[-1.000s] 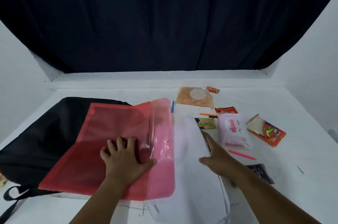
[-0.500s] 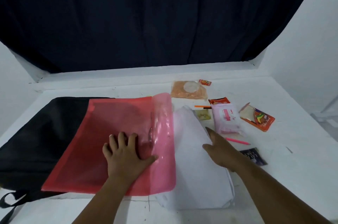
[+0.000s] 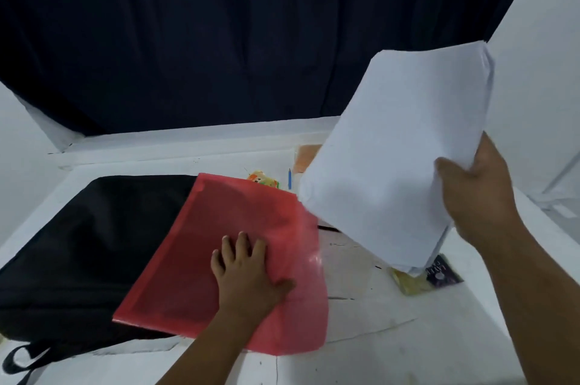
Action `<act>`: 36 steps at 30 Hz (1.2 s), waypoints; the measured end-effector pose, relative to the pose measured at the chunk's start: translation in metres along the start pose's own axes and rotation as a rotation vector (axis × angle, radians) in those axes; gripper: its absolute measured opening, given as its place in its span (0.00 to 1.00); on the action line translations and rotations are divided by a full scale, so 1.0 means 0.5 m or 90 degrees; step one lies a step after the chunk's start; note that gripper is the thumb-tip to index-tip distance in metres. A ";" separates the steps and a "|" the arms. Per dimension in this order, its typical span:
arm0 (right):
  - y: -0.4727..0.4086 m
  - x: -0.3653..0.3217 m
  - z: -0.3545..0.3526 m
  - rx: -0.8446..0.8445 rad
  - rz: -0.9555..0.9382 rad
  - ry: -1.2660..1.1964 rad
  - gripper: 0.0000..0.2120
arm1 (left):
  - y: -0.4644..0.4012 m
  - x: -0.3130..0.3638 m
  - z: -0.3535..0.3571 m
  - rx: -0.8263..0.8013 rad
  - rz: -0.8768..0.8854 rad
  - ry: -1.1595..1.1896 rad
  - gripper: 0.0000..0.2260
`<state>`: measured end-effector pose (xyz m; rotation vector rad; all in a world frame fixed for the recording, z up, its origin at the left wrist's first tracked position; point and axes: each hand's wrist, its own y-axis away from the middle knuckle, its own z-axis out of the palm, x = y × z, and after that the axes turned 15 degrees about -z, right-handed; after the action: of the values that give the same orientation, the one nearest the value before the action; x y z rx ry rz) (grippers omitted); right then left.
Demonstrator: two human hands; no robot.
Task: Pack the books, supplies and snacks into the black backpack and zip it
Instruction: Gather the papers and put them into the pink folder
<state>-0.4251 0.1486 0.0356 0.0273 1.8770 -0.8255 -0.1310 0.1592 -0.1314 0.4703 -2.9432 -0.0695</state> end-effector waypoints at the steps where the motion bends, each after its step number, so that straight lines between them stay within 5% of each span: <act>1: 0.007 0.000 0.009 -0.001 0.026 -0.029 0.20 | 0.005 0.015 0.003 -0.006 0.009 -0.008 0.41; 4: 0.040 0.019 0.031 -0.085 0.119 -0.072 0.18 | 0.022 0.060 0.003 0.002 0.039 0.015 0.35; 8: 0.064 0.050 0.010 -0.221 0.093 0.113 0.22 | 0.037 0.099 -0.005 -0.041 0.054 0.087 0.29; 12: 0.045 0.080 -0.025 -0.306 0.062 0.247 0.27 | 0.030 0.099 0.008 0.049 0.049 0.209 0.15; 14: 0.035 0.082 -0.037 -0.356 0.041 0.277 0.27 | 0.030 0.106 0.009 0.087 0.066 0.246 0.20; 17: 0.006 0.065 -0.055 -0.319 0.003 0.298 0.26 | 0.025 0.122 0.025 0.092 0.145 0.230 0.22; 20: -0.024 0.041 -0.070 -0.246 -0.036 0.276 0.25 | 0.026 0.138 0.059 -0.038 0.201 0.166 0.20; 25: -0.037 0.046 -0.076 -0.179 -0.014 0.206 0.24 | 0.046 0.168 0.075 -0.180 0.154 0.156 0.11; 32: -0.024 0.062 -0.091 -0.139 0.003 0.173 0.21 | 0.064 0.197 0.081 -0.127 0.098 0.071 0.38; 36: 0.004 0.077 -0.083 -0.268 -0.001 0.256 0.27 | 0.071 0.200 0.089 -0.095 0.105 0.076 0.50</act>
<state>-0.4756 0.1597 0.0122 -0.0762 2.3997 -0.4300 -0.2430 0.1628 -0.1579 0.2030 -2.8206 -0.2309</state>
